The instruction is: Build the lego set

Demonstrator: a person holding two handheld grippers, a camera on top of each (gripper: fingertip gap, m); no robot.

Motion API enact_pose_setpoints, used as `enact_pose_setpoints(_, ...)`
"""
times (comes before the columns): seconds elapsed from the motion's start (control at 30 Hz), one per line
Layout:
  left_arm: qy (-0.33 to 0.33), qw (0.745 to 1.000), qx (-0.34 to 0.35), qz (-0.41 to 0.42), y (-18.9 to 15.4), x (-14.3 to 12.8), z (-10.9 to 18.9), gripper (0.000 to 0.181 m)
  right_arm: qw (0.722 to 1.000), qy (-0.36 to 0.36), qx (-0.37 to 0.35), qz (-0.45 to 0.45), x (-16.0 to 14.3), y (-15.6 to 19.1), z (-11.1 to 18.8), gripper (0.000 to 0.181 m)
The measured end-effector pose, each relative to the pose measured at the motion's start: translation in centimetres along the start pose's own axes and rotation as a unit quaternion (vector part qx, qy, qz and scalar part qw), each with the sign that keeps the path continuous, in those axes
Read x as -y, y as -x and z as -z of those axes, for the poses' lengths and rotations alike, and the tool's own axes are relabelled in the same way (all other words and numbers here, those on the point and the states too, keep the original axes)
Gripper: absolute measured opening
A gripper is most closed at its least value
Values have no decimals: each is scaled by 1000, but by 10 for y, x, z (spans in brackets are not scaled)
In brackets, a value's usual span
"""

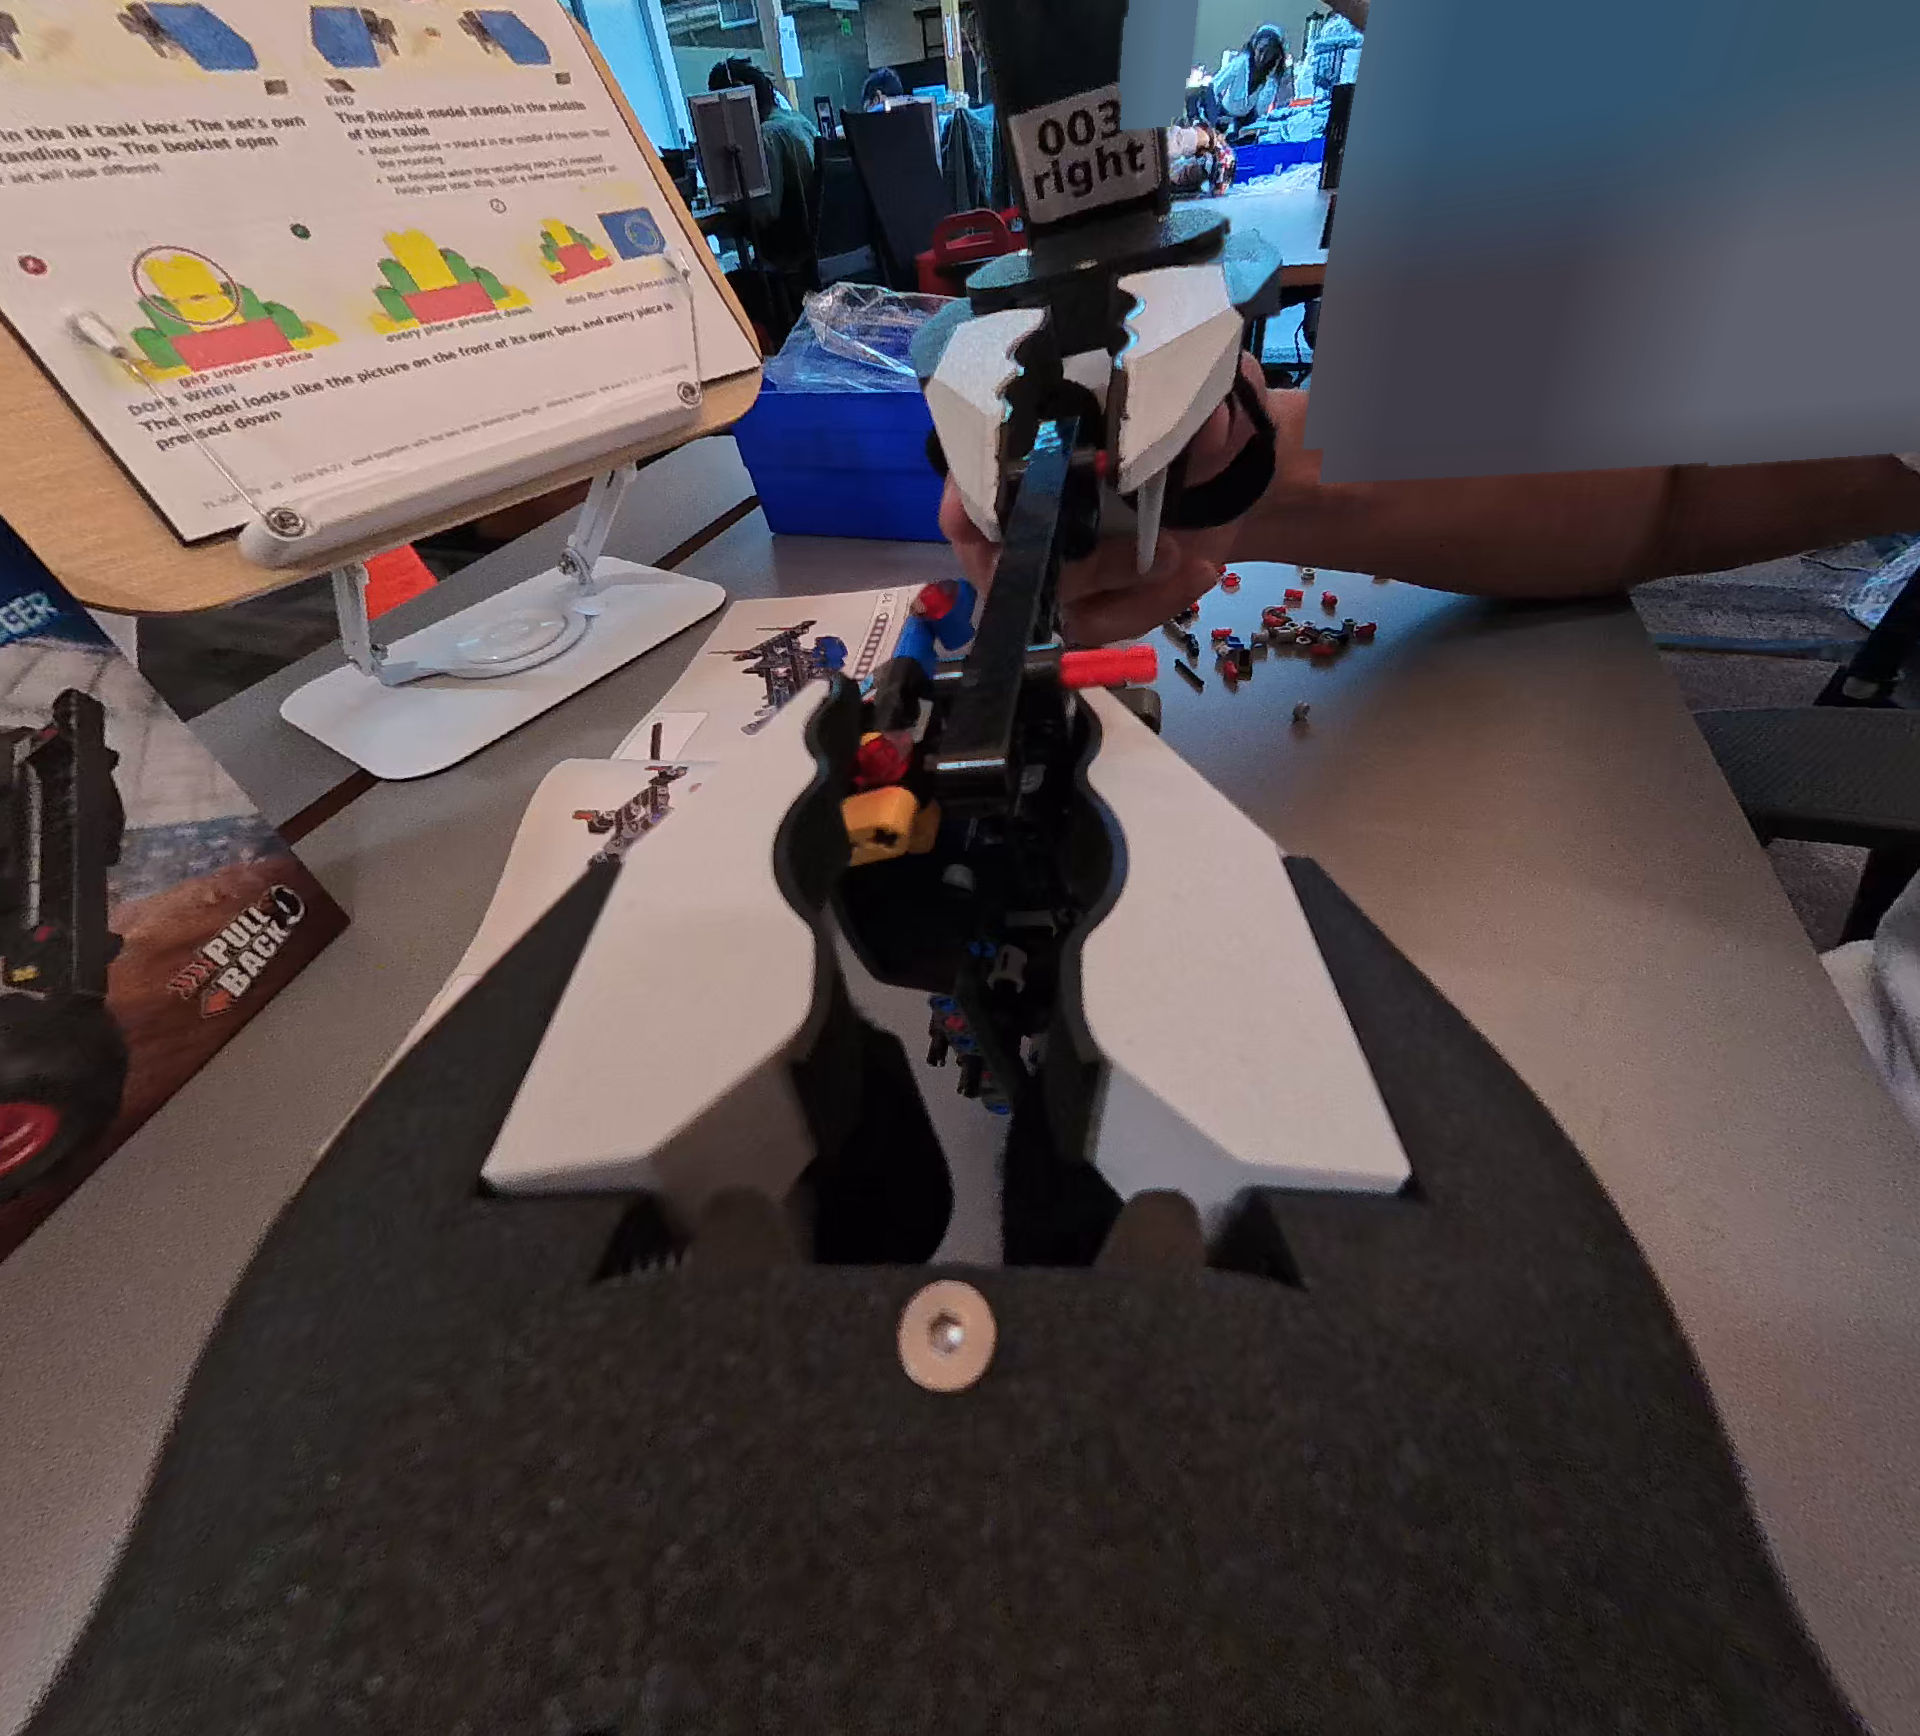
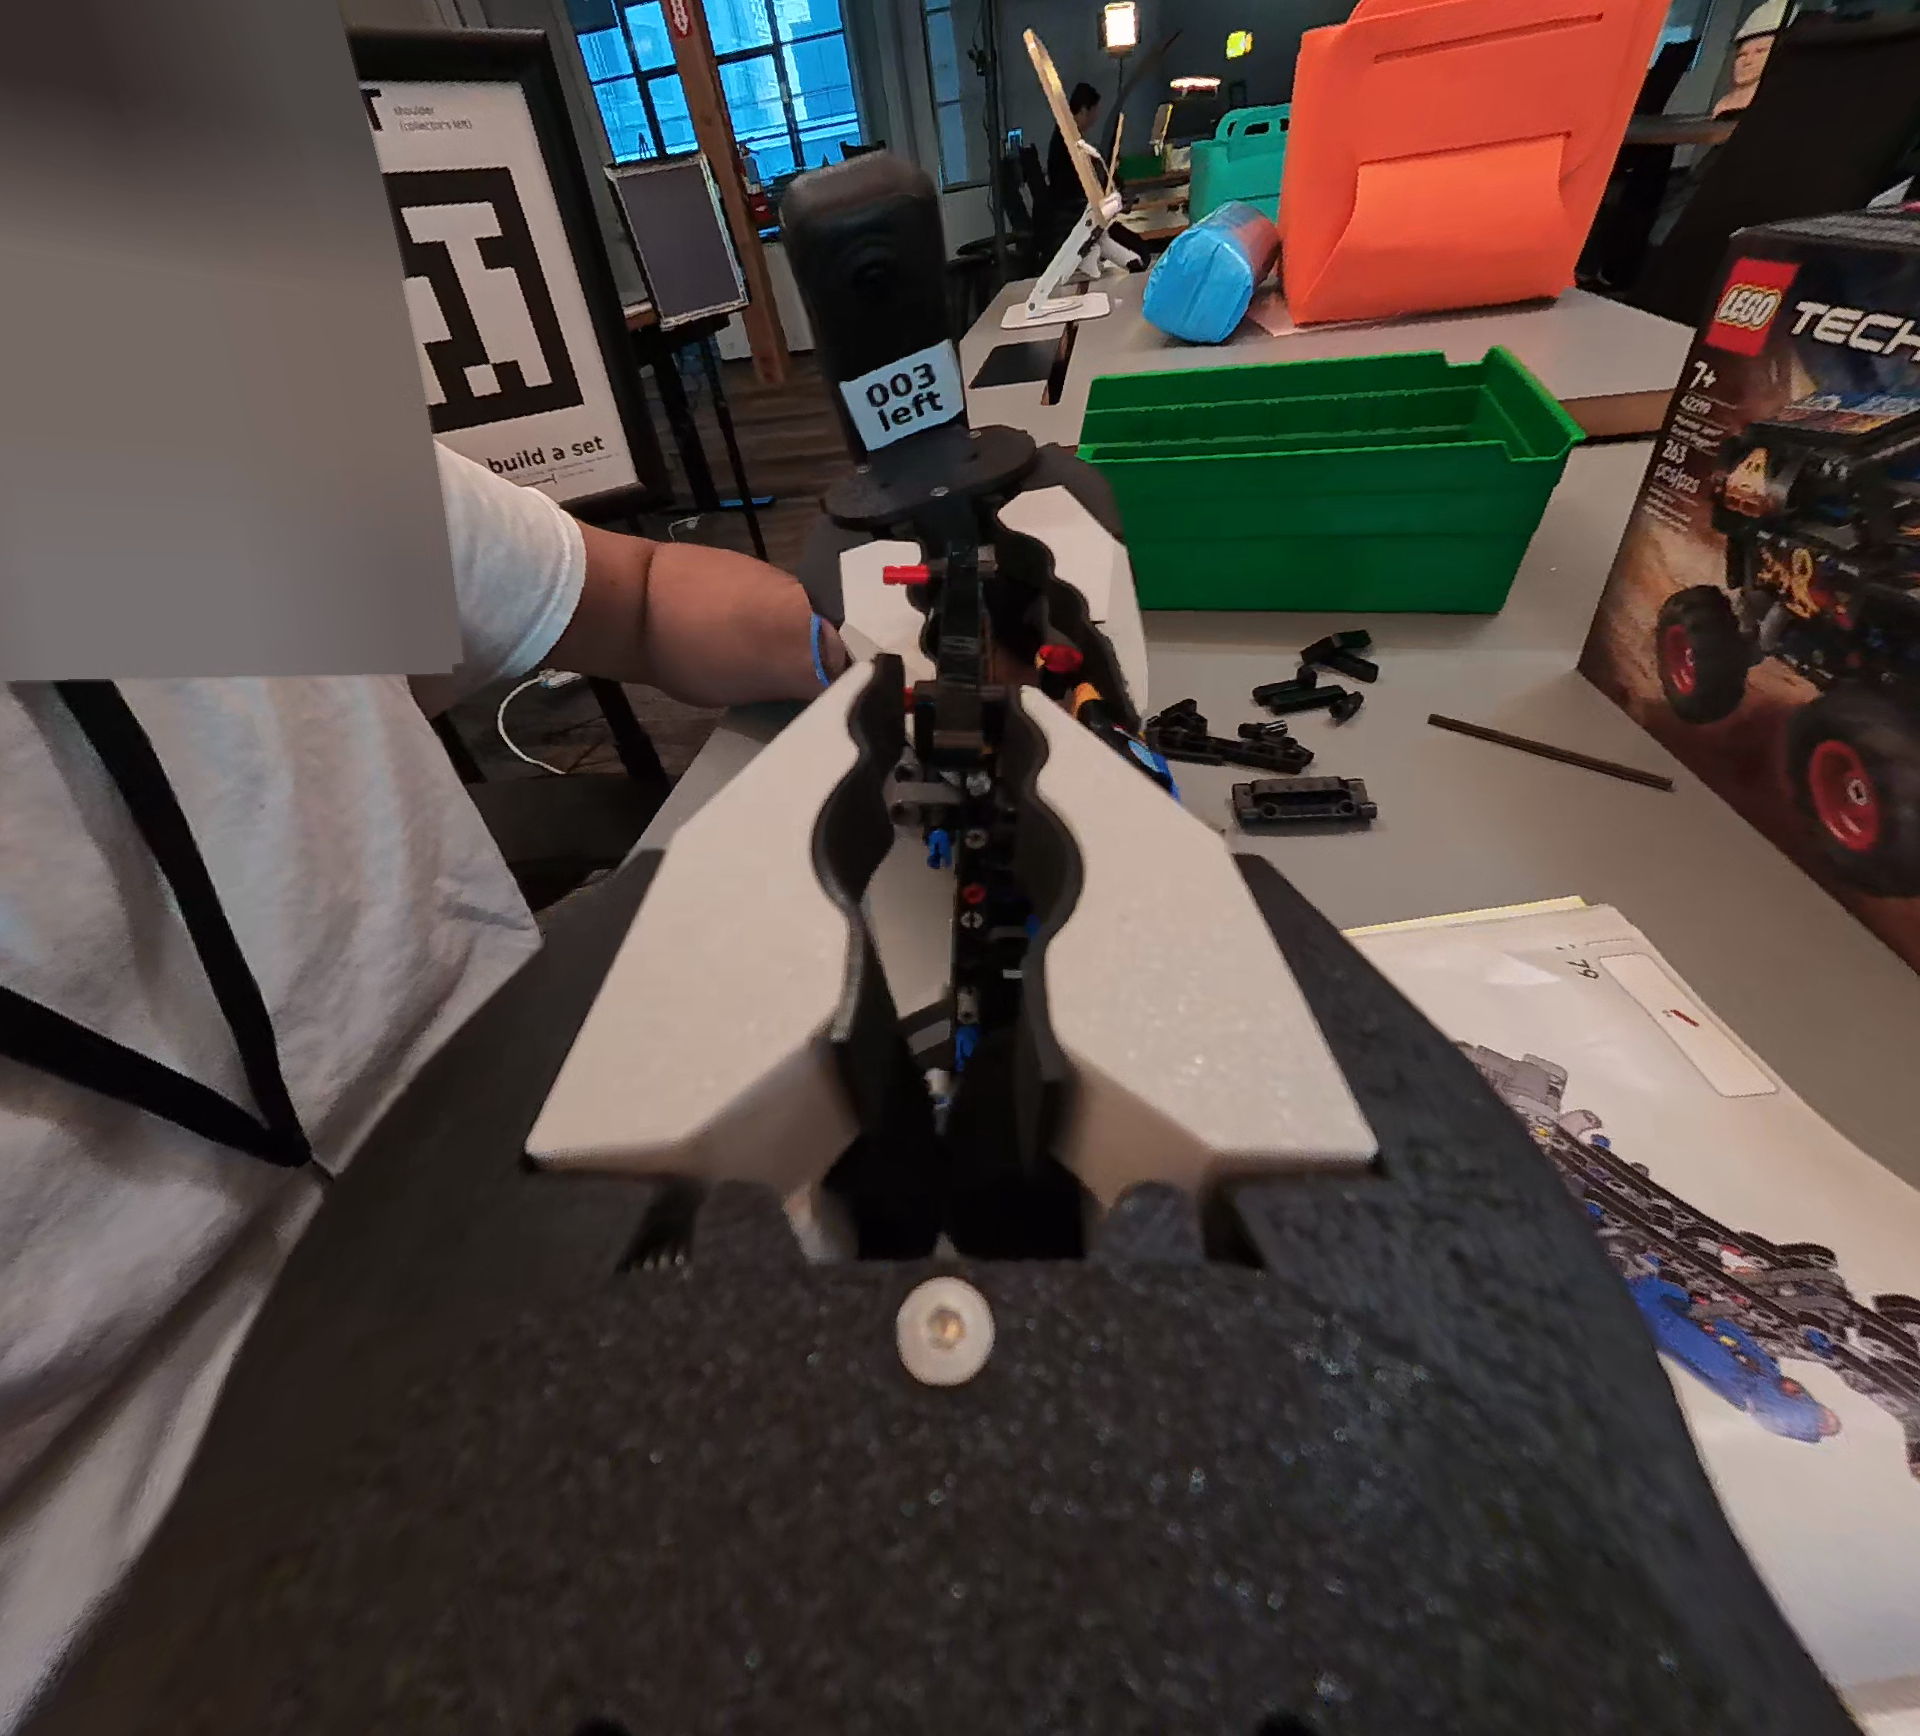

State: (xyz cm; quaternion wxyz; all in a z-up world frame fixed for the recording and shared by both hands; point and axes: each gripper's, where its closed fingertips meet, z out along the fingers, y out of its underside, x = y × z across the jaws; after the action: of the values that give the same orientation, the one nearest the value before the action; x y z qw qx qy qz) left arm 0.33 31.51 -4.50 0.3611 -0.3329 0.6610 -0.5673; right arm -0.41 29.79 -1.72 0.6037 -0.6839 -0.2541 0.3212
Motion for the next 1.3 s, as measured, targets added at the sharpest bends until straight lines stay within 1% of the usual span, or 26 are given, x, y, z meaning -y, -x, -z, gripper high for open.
enact_pose_setpoints(0.2,-4,1000,-6,1,-1,0,1,36,1000,7,3,-9,1,2,-1,18)
enact_pose_setpoints(0.27,-5,1000,-4,-4,-2,1,1,36,1000,14,-7,6,-1,0,0,22)
enact_pose_setpoints(0.33,-7,1000,-7,-7,-4,2,1,36,999,35,-14,32,-4,0,3,33)
enact_pose_setpoints(0.47,-7,1000,-6,-9,-5,2,1,36,996,57,-22,72,6,2,17,33)
enact_pose_setpoints(0.57,-6,1000,-4,-1,-3,1,1,35,995,72,-26,61,10,4,19,35)
enact_pose_setpoints(0.67,-8,1000,-6,4,-3,1,1,36,994,95,-24,38,-1,3,10,41)
enact_pose_setpoints(0.73,-7,1000,-5,5,-2,1,1,36,997,76,-21,27,0,2,7,33)
enact_pose_setpoints(0.8,-6,1000,-5,7,-2,1,0,36,998,56,-14,9,4,0,7,18)
enact_pose_setpoints(1.0,-6,1000,-6,13,-2,0,0,36,999,45,0,6,2,-1,9,17)
enact_pose_setpoints(1.1,-5,1000,-1,5,-1,0,1,36,999,39,-4,-17,2,-3,7,17)
enact_pose_setpoints(1.13,-5,1000,-1,5,-1,0,1,35,999,37,-5,-21,2,-3,7,18)
enact_pose_setpoints(1.17,-6,1000,-4,7,-2,1,1,35,999,41,0,-23,1,-1,6,25)
enact_pose_setpoints(1.2,-6,1000,-6,7,-2,1,1,35,999,48,2,-24,-2,-1,5,26)
enact_pose_setpoints(1.27,-5,1000,-4,5,-2,1,1,35,999,44,-1,-17,-2,-1,4,18)
enact_pose_setpoints(1.3,-5,1000,-5,6,-2,0,1,35,999,43,-1,-14,-2,-1,4,18)
